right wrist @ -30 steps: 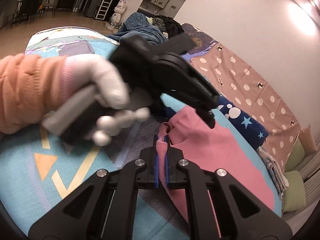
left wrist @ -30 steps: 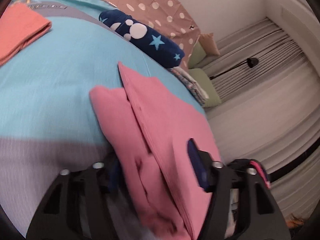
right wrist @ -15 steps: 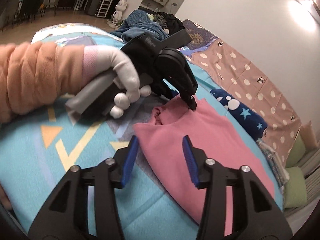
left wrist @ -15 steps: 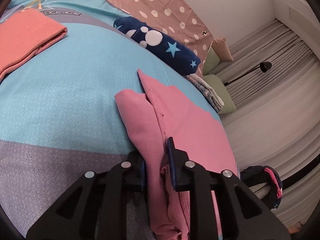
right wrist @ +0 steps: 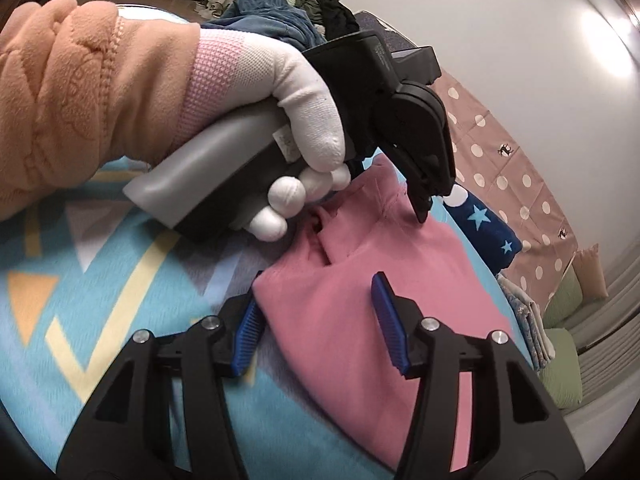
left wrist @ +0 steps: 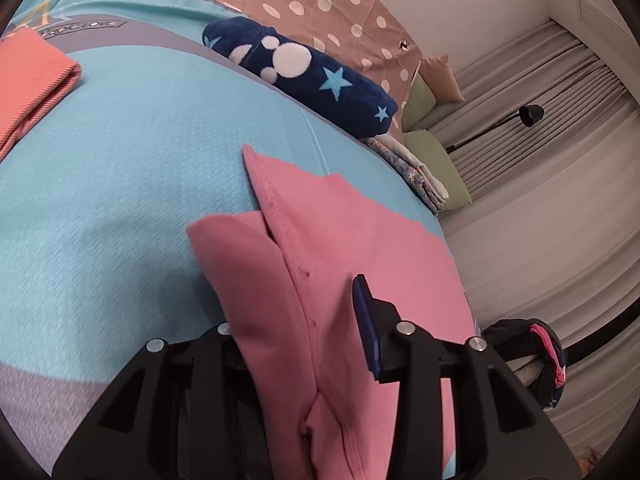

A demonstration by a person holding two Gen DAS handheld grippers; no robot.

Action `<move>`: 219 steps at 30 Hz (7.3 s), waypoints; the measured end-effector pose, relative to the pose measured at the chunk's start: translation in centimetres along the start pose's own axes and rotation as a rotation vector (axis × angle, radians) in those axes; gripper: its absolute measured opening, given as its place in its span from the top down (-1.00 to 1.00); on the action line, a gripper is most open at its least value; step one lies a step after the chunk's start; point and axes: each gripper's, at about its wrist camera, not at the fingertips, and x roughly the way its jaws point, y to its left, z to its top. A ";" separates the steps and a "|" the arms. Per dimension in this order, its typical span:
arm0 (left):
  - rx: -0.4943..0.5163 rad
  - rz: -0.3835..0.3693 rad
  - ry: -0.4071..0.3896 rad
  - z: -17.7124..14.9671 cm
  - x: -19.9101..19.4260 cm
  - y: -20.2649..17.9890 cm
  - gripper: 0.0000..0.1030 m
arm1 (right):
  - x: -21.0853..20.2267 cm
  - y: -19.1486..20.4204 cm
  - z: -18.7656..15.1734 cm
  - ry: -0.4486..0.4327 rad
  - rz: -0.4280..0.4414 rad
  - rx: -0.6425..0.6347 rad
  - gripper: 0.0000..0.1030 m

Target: Fold small clothes

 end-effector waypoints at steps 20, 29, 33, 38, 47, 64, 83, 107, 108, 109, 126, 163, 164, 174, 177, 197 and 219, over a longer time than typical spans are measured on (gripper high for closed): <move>-0.038 -0.006 -0.034 2.8 0.5 -5.2 0.85 | -4.4 -7.5 -1.8 -0.117 0.056 0.308 0.82; 0.007 -0.019 -0.072 3.9 1.5 -11.3 0.85 | -7.0 -13.1 -4.9 -0.164 0.010 0.464 0.82; 0.038 -0.005 -0.061 3.8 3.3 -14.3 0.85 | -7.7 -15.3 -7.0 -0.169 0.010 0.536 0.81; 0.060 0.016 -0.042 3.3 5.7 -17.3 0.85 | -8.1 -17.4 -9.8 -0.162 0.020 0.600 0.81; 0.128 0.086 0.014 2.0 11.5 -22.8 0.85 | -9.1 -21.6 -15.8 -0.166 0.062 0.766 0.82; 0.233 0.211 0.159 -0.8 23.0 -28.9 0.85 | -9.0 -26.5 -25.8 -0.103 0.115 1.065 0.84; 0.431 0.213 0.076 -1.8 21.9 -34.2 0.20 | -9.0 -27.2 -31.9 0.017 0.180 1.262 0.43; 0.608 0.363 0.027 -18.8 4.3 -24.9 -0.18 | -11.7 -27.1 -28.7 -0.112 0.327 1.119 0.56; 0.612 0.359 0.026 -19.4 4.1 -25.0 -0.18 | -11.4 -27.0 -28.6 -0.100 0.324 1.117 0.56; 0.625 0.359 0.024 -20.0 3.9 -25.1 -0.18 | -11.0 -26.9 -28.6 -0.082 0.323 1.120 0.56; 0.593 0.609 -0.009 -21.8 5.8 -22.3 -0.16 | -7.9 -26.3 -30.8 0.130 0.221 1.185 1.00; 0.676 0.295 0.133 -20.8 10.5 -25.1 -0.61 | -4.4 -27.9 -27.6 0.166 0.191 1.066 0.85; 0.692 0.308 0.132 -20.9 10.8 -25.4 -0.66 | -4.4 -28.0 -27.8 0.164 0.198 1.077 0.85; 0.647 0.376 0.013 -19.9 9.7 -26.2 -0.66 | -4.7 -27.7 -27.9 0.143 0.228 1.053 0.58; 0.666 0.403 0.004 -19.8 9.4 -26.4 -0.66 | -4.9 -27.3 -27.4 0.117 0.265 1.019 0.09; 0.557 0.526 0.009 -15.4 10.9 -23.2 -0.40 | -4.1 -30.2 -26.3 0.140 0.179 1.028 0.60; 0.396 0.475 -0.012 -3.4 13.8 -20.3 0.05 | 0.3 -37.9 -22.3 0.046 0.261 0.935 0.46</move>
